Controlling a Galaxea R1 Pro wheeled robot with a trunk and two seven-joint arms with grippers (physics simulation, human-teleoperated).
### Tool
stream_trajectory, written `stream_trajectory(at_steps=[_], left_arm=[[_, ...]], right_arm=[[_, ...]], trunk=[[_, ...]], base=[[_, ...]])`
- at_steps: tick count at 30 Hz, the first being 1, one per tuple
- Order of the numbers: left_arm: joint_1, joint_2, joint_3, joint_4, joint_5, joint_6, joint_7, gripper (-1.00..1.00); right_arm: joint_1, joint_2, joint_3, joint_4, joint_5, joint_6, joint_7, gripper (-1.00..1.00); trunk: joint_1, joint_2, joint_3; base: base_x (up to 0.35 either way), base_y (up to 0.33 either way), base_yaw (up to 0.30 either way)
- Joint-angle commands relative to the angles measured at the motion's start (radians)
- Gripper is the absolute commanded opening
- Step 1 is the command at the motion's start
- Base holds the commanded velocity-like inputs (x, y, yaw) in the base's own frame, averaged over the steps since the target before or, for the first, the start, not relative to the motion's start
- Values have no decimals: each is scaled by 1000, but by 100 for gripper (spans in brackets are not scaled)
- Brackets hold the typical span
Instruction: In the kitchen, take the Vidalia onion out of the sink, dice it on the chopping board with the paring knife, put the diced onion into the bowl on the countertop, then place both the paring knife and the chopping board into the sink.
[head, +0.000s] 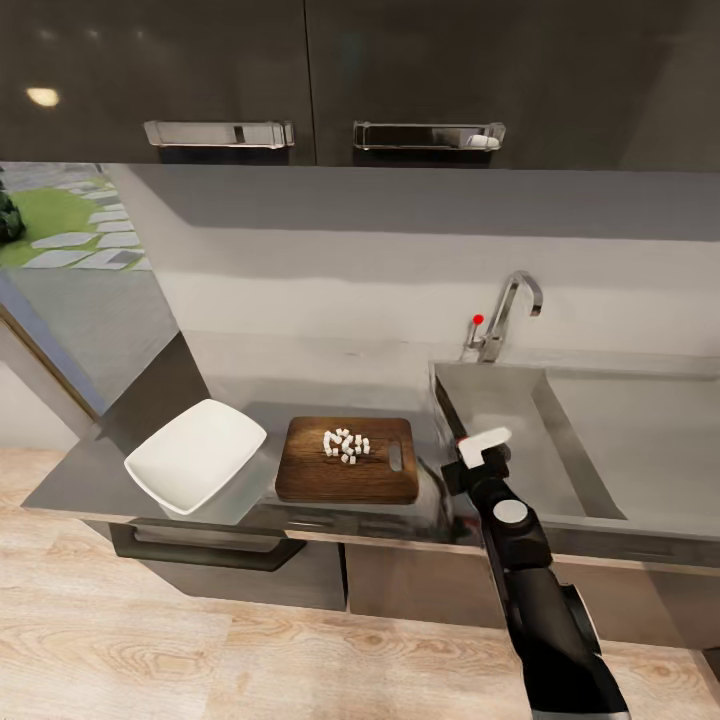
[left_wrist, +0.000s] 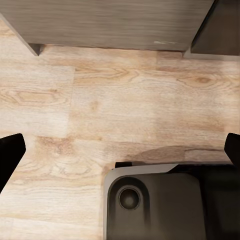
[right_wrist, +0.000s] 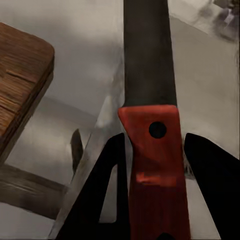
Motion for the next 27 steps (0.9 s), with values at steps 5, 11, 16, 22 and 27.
stream_trajectory(at_steps=[5, 11, 16, 22, 27], left_arm=[[0, 2, -8, -3, 7, -2, 10, 100], [0, 2, -10, -8, 7, -2, 10, 100], [0, 2, -8, -6, 7, -2, 10, 100], [0, 2, -7, -7, 7, -1, 10, 100], [0, 2, -7, -8, 7, -2, 10, 100]], right_arm=[[0, -7, -30, -1, -96, 4, 7, -100], [0, -4, -26, 0, -104, 3, 3, -100], [0, -3, -24, 0, -105, 3, 2, -100], [0, -1, -23, 1, -106, 5, 1, -100], [0, -1, -21, 5, -106, 6, 1, -100]], trunk=[[1, -2, 0], [1, -2, 5], [1, -2, 10], [1, -2, 17], [1, -2, 18]], base=[[0, 0, -208], [0, 0, -276], [10, 0, -252], [193, -35, -167], [68, -53, -10]])
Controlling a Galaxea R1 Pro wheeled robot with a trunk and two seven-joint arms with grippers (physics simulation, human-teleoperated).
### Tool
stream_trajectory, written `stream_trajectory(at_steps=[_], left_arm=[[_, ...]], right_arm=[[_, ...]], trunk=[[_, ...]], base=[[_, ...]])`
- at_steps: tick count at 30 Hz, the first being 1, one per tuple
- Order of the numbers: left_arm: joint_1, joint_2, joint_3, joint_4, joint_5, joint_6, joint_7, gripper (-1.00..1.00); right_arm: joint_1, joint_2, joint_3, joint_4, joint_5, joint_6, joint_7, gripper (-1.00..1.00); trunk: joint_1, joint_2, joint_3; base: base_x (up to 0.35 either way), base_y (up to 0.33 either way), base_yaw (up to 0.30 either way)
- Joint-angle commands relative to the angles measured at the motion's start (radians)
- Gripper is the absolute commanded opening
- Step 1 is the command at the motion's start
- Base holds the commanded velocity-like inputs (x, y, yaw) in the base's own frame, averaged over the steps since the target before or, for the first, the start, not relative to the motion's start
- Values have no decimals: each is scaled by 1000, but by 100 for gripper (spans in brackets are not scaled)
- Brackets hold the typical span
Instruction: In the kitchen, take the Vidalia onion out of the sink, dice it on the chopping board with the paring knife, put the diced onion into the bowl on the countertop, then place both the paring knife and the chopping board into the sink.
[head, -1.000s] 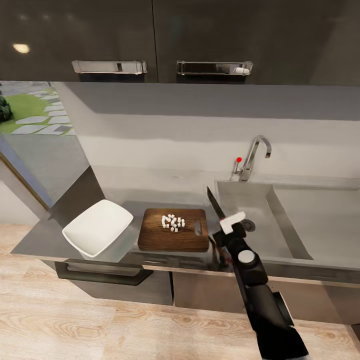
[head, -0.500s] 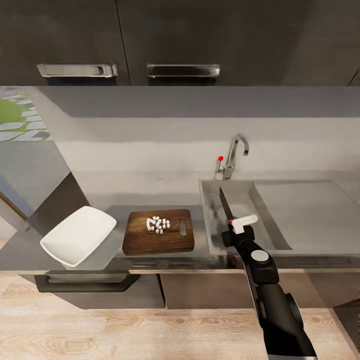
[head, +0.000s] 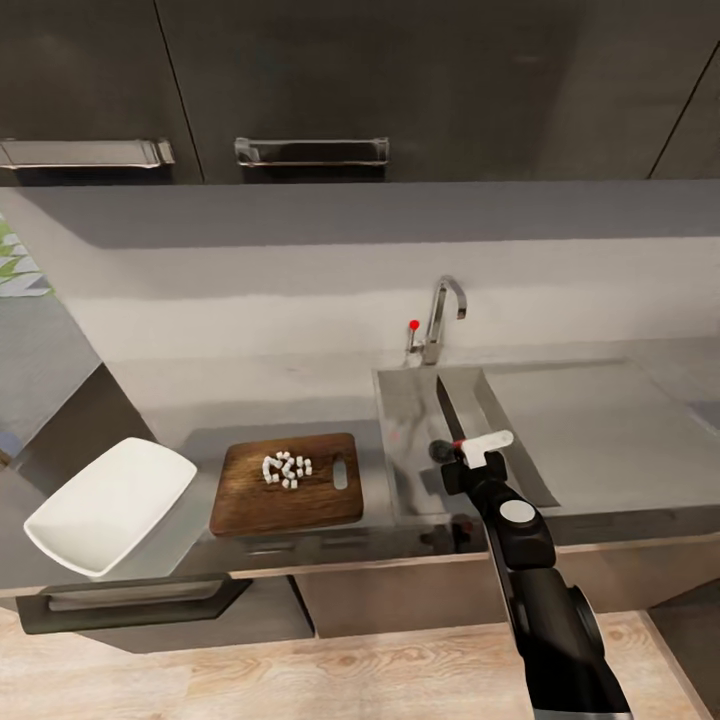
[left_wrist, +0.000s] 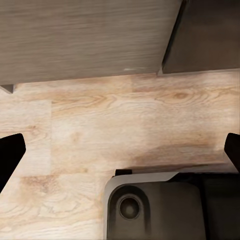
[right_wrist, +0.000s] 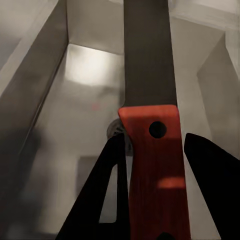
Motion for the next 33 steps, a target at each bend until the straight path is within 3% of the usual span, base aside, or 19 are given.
stream_trajectory(at_steps=[1, 17, 20, 24, 33], left_arm=[[0, 2, -8, -2, 7, -1, 9, 100], [0, 2, -8, -3, 7, -1, 9, 100], [0, 2, -8, -2, 7, 0, 9, 100], [0, 2, -8, 1, 7, 0, 9, 100], [0, 3, -8, -2, 8, 0, 9, 100]], right_arm=[[-1, 1, -1, 0, 11, 4, 8, -100], [-1, 2, 0, 58, 9, 3, 10, -100], [-1, 4, -13, 65, 10, 7, 9, -100], [-1, 4, -92, 78, 9, 13, 9, -100], [-1, 7, -102, 126, 7, 15, 8, -100]], trunk=[[1, -2, -2], [1, -2, -2], [1, -2, -2], [1, -2, -2], [1, -2, -2]], base=[[8, -6, -1], [36, 0, 108], [5, 0, 1], [86, -38, 0], [109, -58, 0]])
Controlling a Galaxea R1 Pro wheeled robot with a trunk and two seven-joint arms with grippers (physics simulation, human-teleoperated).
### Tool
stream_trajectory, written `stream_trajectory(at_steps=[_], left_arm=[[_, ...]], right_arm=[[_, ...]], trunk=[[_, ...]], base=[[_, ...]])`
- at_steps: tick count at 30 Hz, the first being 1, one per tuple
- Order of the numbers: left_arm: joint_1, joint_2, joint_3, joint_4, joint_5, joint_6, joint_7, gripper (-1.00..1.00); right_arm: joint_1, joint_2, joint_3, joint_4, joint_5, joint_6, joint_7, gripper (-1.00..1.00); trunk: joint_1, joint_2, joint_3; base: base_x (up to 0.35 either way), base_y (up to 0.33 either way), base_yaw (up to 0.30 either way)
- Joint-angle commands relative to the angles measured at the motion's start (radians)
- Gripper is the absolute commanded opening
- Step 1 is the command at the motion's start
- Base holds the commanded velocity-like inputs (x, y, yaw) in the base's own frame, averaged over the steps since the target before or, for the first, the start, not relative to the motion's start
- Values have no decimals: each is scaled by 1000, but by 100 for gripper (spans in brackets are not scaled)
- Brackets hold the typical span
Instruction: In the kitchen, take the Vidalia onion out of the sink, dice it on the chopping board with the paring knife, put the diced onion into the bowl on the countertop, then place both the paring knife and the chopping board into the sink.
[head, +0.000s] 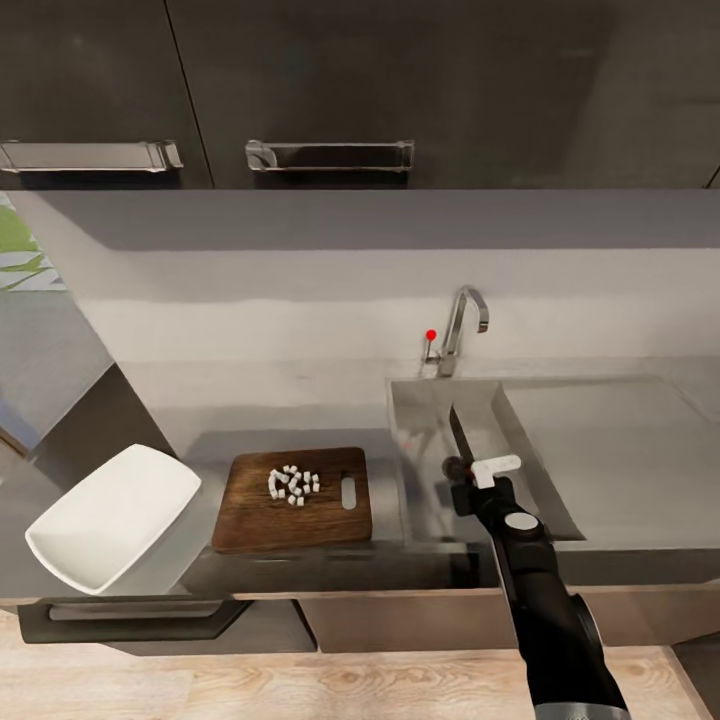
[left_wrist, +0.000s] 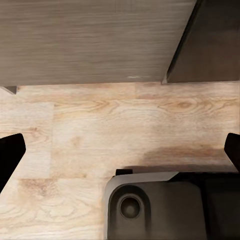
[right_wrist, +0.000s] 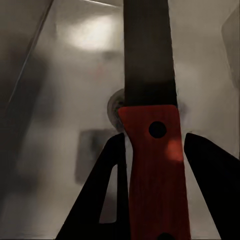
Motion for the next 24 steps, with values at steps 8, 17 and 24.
stream_trajectory(at_steps=[8, 17, 24], left_arm=[[0, 2, -8, -3, 8, -2, 9, 100], [0, 1, -8, -3, 8, -2, 9, 100], [0, 2, -8, -4, 8, -3, 9, 100]], right_arm=[[-1, 10, -2, 69, 9, 4, -65, -100], [-2, 10, -1, 106, 9, 4, -67, -100], [-3, 10, -2, 197, -83, 0, -64, -100]], trunk=[[1, -2, -2], [1, -2, -2], [1, -2, -2]], base=[[42, -1, 0], [151, 35, 0], [13, 3, 0]])
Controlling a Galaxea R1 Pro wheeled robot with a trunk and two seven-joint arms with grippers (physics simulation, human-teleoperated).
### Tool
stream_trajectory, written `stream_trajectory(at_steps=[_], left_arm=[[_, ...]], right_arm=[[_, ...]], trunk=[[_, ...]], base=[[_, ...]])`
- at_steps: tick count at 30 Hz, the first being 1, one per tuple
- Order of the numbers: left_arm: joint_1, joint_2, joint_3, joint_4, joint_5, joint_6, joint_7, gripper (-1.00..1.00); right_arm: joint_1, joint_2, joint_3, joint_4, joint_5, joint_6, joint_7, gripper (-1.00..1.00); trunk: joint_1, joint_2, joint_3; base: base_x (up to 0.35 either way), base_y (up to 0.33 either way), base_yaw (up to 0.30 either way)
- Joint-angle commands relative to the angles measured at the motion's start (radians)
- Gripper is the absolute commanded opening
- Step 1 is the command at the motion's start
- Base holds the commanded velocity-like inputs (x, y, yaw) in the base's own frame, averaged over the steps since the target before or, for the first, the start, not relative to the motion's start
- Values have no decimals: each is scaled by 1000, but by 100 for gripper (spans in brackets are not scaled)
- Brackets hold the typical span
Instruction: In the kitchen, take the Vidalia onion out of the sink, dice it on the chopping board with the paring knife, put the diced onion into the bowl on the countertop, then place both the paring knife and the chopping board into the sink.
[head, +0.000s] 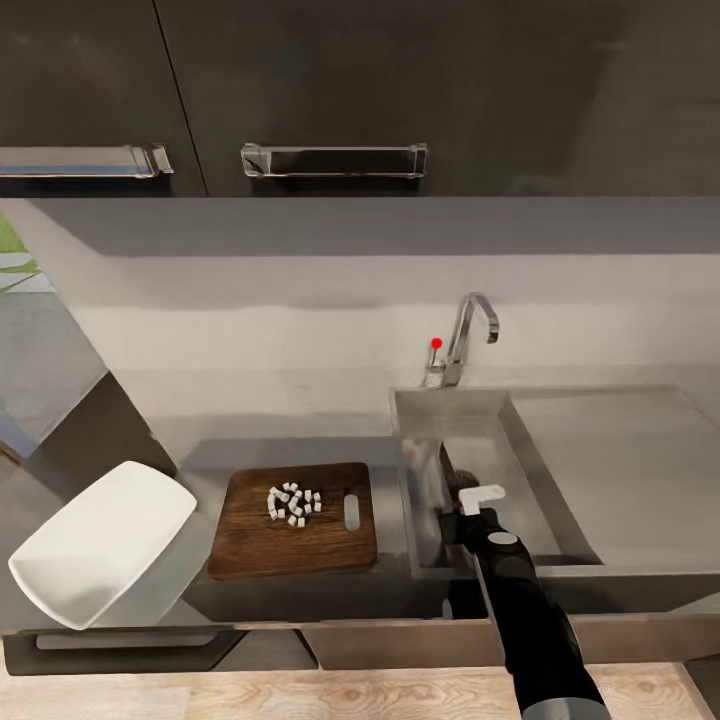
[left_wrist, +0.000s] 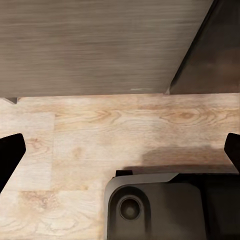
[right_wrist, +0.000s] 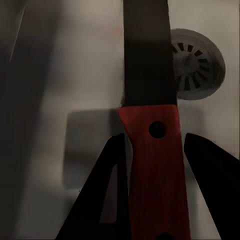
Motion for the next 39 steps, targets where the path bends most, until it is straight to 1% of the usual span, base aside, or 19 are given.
stream_trajectory(at_steps=[1, 8, 9, 20, 31, 34, 39], left_arm=[[0, 2, -8, -1, 7, -1, 9, 100], [0, 2, -8, -1, 7, -2, 9, 100], [0, 2, -8, -1, 7, -2, 9, 100], [0, 2, -10, -9, 7, -2, 9, 100], [0, 1, -11, -8, 7, -2, 9, 100], [0, 1, -11, -8, 7, -2, 9, 100], [0, 1, -11, -9, 7, -2, 9, 100]], right_arm=[[-1, 1, -4, 0, 3, 2, 12, -100], [0, 1, -5, 1, -2, 3, 12, -100], [0, 1, -5, 1, -2, 4, 12, 100], [-1, 1, -5, -15, -2, -1, 12, 100], [-1, 1, -2, -63, -1, -3, 9, 100], [-1, 1, 0, -83, -1, -3, 9, 100], [0, 1, 3, -100, -2, -3, 9, 100]], trunk=[[1, -2, -2], [1, -2, -2], [1, -2, -2], [1, -2, -1], [1, -2, 16], [1, -2, 20], [1, -2, 28]], base=[[0, 0, 0], [0, 0, 0], [0, 0, 0], [0, 0, -2], [-16, 0, -72], [-133, 0, -58], [-297, 0, -8]])
